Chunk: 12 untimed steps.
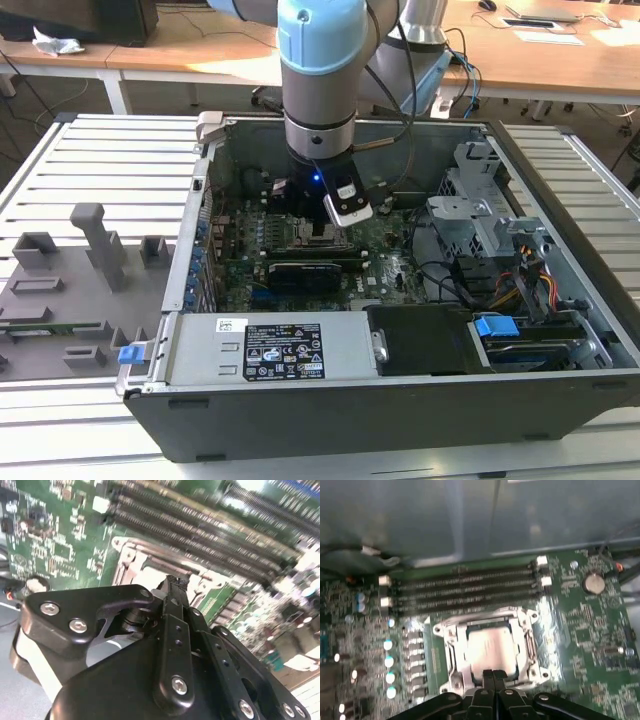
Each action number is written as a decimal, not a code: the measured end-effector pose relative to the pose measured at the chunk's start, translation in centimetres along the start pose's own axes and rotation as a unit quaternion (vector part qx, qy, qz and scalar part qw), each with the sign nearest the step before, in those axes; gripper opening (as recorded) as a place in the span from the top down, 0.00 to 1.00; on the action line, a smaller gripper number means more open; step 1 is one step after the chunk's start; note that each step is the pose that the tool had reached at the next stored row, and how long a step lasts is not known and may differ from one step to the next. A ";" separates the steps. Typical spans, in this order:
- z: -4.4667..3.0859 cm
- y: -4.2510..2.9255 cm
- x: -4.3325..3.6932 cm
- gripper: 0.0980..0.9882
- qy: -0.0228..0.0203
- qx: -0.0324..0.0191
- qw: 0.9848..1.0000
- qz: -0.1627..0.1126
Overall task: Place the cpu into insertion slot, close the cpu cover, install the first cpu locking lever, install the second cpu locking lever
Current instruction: 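Install the second cpu locking lever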
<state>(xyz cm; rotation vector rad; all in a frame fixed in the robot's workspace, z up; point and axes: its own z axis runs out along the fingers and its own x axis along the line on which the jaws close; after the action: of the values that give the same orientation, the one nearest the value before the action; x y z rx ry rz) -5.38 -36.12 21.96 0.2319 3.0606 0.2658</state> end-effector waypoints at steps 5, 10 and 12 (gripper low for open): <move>-0.58 0.98 0.05 0.99 -0.001 0.010 1.000 -0.001; -1.05 1.19 0.03 0.99 -0.002 0.016 1.000 -0.001; -1.05 1.20 0.03 0.99 -0.002 0.016 1.000 -0.001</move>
<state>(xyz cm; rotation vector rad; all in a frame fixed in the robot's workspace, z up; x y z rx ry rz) -5.32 -35.12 23.20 0.2302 3.0622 0.2164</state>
